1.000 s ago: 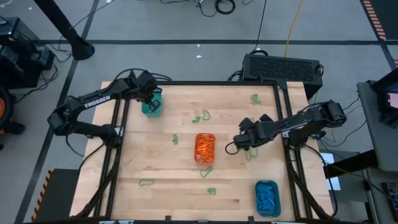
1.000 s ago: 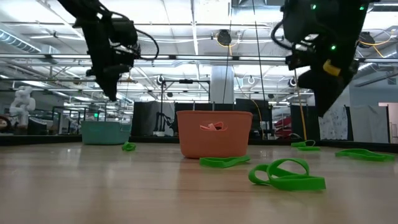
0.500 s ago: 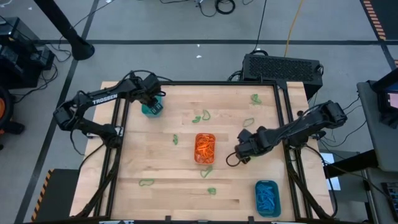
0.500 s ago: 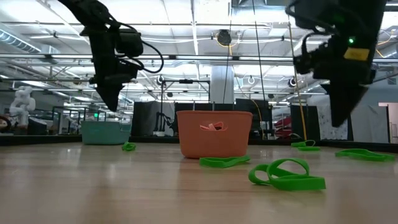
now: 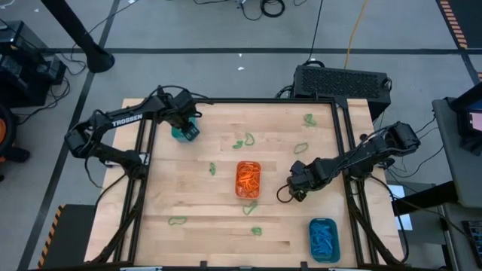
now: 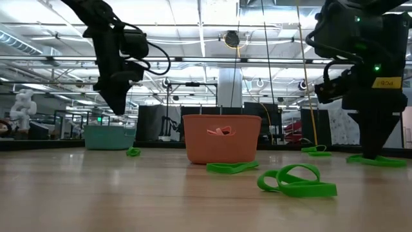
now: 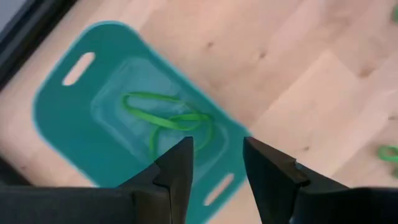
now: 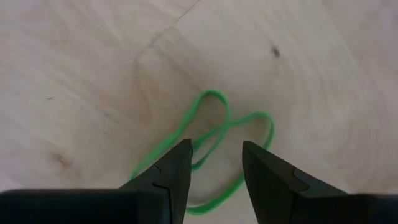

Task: Sort rubber bands into baskets
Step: Put the green rubber band into the green bin

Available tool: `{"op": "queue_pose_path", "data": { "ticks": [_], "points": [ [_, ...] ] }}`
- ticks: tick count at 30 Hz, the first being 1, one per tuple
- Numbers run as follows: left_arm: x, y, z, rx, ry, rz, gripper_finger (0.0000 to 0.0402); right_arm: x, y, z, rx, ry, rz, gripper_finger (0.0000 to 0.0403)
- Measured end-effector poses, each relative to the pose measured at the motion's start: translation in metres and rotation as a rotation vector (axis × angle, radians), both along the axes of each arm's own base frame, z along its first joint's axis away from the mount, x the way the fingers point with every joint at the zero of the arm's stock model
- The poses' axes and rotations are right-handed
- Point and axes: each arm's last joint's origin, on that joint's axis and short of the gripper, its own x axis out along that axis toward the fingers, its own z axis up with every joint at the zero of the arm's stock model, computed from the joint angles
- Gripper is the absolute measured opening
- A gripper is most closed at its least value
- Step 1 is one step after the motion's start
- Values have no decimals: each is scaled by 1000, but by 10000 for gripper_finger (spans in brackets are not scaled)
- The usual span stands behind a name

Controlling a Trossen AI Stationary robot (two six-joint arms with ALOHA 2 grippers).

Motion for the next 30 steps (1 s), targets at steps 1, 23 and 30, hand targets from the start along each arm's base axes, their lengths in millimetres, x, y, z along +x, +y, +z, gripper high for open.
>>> {"op": "queue_pose_path", "data": {
  "ticks": [1,23,30],
  "points": [
    [1,-1,1,-6,-9,1,148,0,0,0,6,-4,0,134],
    [74,-133,44,13,-589,-551,148,5,4,44,-42,-299,106,3],
    [94,-193,28,28,-936,-736,148,26,21,76,-156,-688,410,1]
  ]
}}
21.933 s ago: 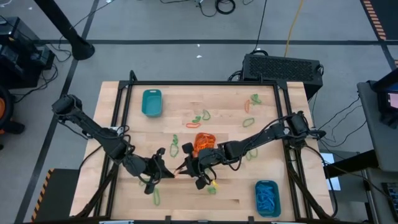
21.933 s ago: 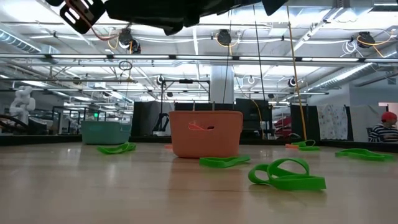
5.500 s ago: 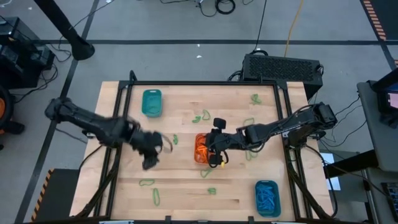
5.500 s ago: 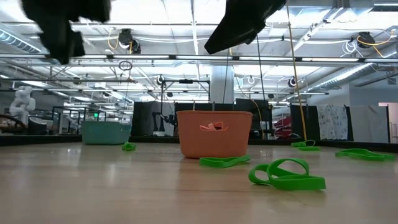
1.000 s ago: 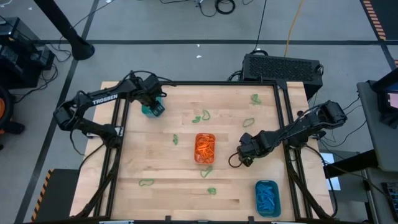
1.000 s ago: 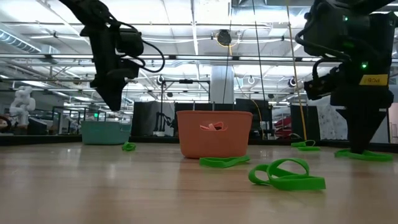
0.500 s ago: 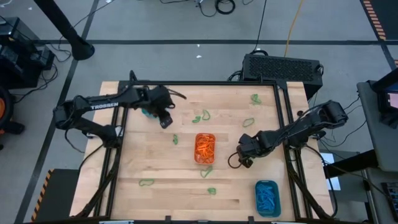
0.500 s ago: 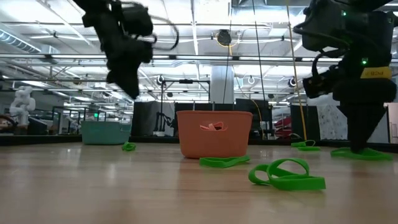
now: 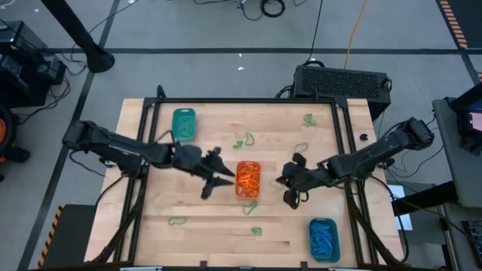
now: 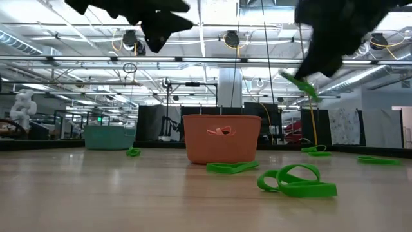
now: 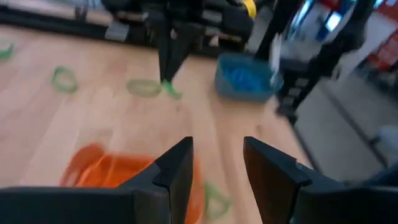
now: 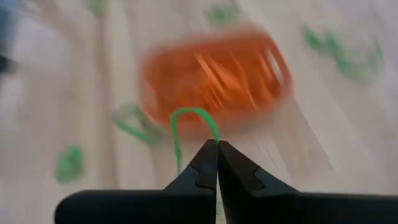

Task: Sort rubber bands into baskets
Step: Put the green rubber band into the green bin

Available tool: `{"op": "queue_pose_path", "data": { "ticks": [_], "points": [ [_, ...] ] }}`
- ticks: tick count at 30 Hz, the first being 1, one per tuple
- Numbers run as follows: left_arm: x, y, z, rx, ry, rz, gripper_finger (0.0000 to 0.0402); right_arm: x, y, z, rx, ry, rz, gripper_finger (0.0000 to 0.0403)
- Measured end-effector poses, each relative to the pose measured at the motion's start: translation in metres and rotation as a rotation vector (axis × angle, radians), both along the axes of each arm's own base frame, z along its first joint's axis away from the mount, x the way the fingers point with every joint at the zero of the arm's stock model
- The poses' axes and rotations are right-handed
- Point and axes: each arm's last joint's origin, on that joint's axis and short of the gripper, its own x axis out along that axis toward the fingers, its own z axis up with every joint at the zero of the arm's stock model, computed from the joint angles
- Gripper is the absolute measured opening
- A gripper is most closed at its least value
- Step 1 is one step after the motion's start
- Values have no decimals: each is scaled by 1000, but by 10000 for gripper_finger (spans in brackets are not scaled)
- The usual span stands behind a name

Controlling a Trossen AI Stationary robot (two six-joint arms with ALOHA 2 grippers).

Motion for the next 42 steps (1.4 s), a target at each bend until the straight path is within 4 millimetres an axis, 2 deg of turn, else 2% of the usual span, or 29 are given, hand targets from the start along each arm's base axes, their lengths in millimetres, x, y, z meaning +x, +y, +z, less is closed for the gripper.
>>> {"op": "queue_pose_path", "data": {
  "ticks": [3,8,11,16,21,31,42],
  "points": [
    [9,-14,-8,-65,-98,36,148,10,5,13,-48,-153,95,1],
    [29,-26,-34,-231,-92,153,148,19,8,28,-105,-322,166,1],
    [39,-29,-46,-313,-106,161,148,20,9,30,-113,-346,171,0],
    [49,-31,-58,-334,-158,146,148,21,7,31,-116,-354,163,0],
    [52,-29,-56,-352,-223,142,148,22,2,31,-119,-353,143,0],
    [56,-10,-54,-352,-257,203,148,25,-5,31,-121,-354,114,0],
    [63,-8,-40,-362,-298,152,148,28,-16,33,-125,-366,71,0]
  ]
}}
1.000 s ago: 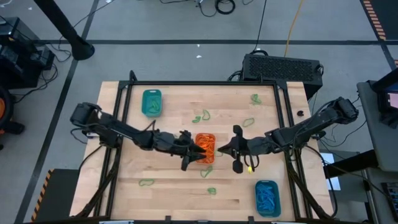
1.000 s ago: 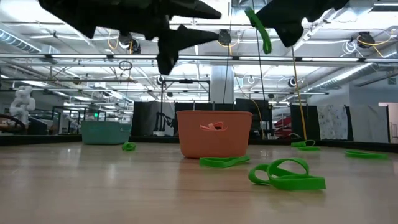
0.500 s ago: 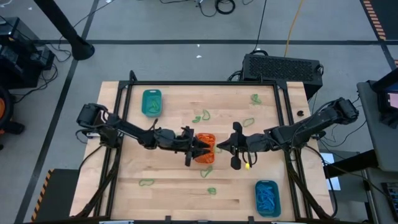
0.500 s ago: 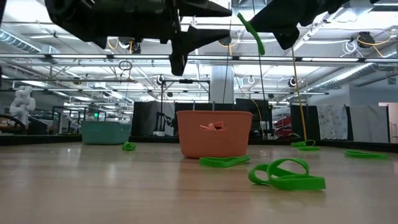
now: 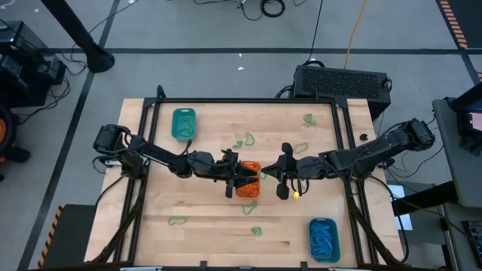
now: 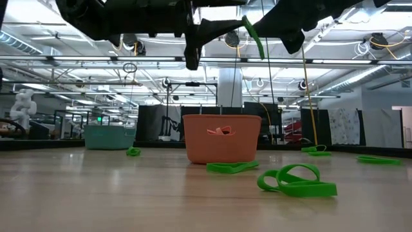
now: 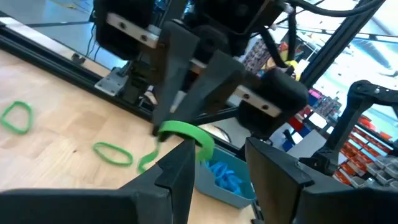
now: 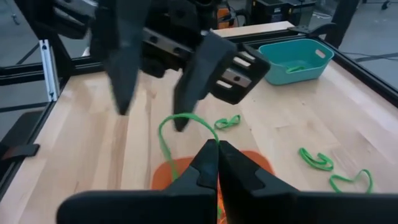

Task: Sort rubber bands into baskets
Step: Put the green rubber band into the green bin

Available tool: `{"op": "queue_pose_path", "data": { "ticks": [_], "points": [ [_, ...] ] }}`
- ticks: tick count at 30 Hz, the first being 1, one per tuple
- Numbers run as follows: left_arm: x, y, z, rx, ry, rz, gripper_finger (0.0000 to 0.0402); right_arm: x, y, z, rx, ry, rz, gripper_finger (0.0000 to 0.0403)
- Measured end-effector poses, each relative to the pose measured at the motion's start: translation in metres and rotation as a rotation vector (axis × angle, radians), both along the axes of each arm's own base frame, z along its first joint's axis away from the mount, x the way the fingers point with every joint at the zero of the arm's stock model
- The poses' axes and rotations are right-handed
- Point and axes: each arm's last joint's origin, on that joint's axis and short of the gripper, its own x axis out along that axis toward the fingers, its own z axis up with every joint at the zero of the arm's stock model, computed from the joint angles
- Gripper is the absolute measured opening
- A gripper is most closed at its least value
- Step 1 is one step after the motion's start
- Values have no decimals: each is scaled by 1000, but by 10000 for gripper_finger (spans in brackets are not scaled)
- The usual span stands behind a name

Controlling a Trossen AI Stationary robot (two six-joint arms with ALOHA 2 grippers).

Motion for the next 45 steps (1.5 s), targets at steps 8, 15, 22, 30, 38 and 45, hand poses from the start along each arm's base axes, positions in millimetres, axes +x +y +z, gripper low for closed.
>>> {"op": "queue_pose_path", "data": {
  "ticks": [8,15,22,30,38,45],
  "points": [
    [3,4,-2,8,60,23,148,1,-2,0,-3,-4,-5,0],
    [4,7,-3,9,66,51,148,1,-2,1,-8,-4,-3,0],
    [4,7,-3,9,67,51,144,1,-2,1,-8,-4,-3,0],
    [4,7,-3,6,70,51,64,1,-2,1,-5,-5,-4,0],
    [3,8,-5,21,88,52,7,1,-2,0,2,-5,-6,0],
    [3,8,-8,37,116,51,3,1,-2,0,4,-5,-6,8]
  ]
}}
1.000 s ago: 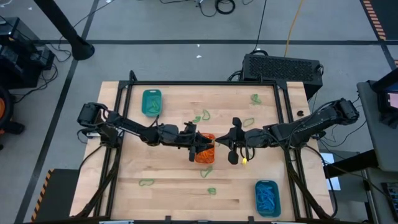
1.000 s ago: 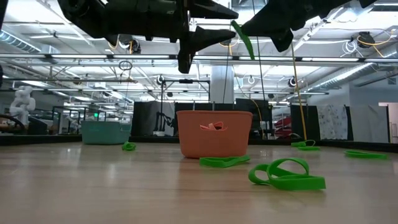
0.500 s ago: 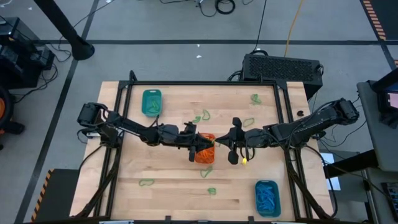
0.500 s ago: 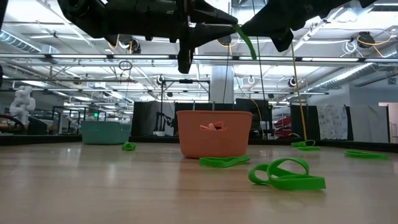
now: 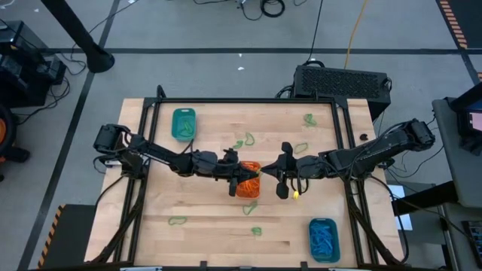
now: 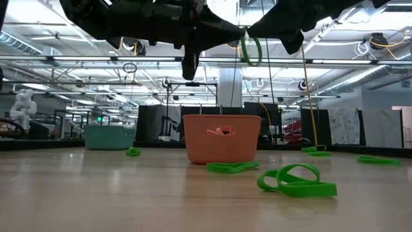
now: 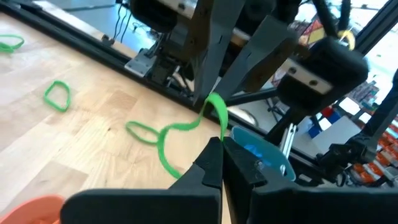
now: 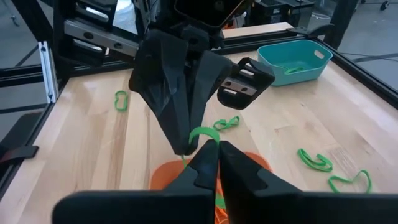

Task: Sort rubber bands into baskets
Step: Put the green rubber band into the green bin

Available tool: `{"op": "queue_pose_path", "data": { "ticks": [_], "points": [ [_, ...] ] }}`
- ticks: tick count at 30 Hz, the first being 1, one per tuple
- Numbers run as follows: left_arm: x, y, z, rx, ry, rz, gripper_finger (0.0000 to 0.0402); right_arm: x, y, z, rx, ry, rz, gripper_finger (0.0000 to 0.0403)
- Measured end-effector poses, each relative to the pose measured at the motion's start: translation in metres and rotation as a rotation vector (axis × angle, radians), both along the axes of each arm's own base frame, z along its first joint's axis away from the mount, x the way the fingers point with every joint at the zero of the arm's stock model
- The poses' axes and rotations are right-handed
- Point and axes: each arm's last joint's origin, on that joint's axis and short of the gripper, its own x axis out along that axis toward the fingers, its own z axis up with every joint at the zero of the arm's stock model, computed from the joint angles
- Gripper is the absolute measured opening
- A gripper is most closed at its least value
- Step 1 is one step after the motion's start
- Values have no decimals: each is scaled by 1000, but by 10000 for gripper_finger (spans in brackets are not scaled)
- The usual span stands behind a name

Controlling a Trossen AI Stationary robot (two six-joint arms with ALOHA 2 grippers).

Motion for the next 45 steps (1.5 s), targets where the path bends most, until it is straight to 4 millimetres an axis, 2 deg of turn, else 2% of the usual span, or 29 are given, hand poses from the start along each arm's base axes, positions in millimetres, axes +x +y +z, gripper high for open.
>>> {"op": "queue_pose_path", "data": {
  "ticks": [8,15,19,22,28,31,35,40,45],
  "points": [
    [-1,6,-1,3,32,12,2,-1,-1,-3,-19,32,-2,53],
    [-18,35,6,103,226,63,1,-1,-10,-4,-151,61,-102,102],
    [-42,53,20,197,363,134,1,-1,-17,-6,-181,82,-153,121],
    [-69,69,29,259,516,242,1,-3,-19,-10,-184,128,-155,125],
    [-119,89,40,351,774,485,1,-10,-20,-20,-209,246,-151,123],
    [-133,100,35,349,878,574,1,-9,-23,-18,-257,247,-135,123],
    [-143,118,22,339,957,633,1,-5,-26,-14,-303,215,-124,123],
    [-156,141,5,299,1070,712,1,-1,-26,-3,-265,171,-139,123],
    [-167,159,-9,266,1151,760,1,2,-17,11,-225,125,-121,123]
  ]
}}
